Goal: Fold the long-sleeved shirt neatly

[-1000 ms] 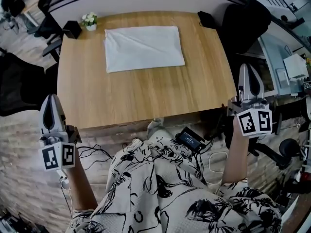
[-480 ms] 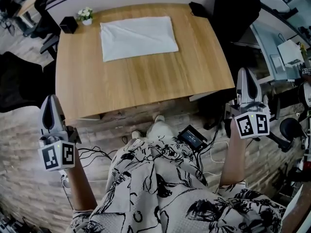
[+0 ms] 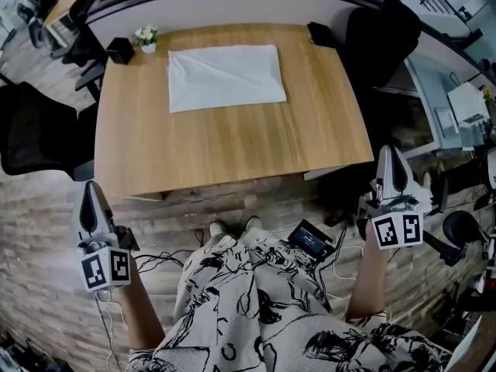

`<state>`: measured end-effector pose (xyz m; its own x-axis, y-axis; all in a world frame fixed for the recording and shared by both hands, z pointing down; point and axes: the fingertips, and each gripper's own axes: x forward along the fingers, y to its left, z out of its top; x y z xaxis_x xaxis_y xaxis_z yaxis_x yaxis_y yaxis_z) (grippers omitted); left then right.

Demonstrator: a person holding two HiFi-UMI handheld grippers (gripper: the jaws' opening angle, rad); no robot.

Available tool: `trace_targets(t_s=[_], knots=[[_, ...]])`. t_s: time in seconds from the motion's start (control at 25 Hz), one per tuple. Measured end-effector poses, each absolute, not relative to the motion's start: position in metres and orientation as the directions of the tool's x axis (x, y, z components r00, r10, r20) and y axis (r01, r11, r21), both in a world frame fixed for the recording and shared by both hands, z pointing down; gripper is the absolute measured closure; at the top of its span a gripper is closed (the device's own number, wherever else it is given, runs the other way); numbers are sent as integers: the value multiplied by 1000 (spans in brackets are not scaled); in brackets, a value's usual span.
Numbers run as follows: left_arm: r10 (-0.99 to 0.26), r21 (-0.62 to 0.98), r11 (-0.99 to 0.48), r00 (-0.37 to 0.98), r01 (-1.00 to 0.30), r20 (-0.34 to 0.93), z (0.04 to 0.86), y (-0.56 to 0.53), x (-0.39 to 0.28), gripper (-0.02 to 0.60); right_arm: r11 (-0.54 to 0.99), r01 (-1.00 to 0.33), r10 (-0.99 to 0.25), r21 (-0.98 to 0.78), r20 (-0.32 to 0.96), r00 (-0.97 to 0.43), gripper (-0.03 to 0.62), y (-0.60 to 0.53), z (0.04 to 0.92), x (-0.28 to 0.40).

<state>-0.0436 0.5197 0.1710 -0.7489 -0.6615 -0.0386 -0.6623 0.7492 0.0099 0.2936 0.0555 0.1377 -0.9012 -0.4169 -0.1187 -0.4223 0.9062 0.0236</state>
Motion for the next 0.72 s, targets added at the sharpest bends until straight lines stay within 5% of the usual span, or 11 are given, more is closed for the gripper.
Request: trace_targets(t_s=[0.72], knots=[[-653,-19,757,-757,-653,-25,171,492,-29,577,920,-393,-391,-10,-112,-913,588,39,152,283]])
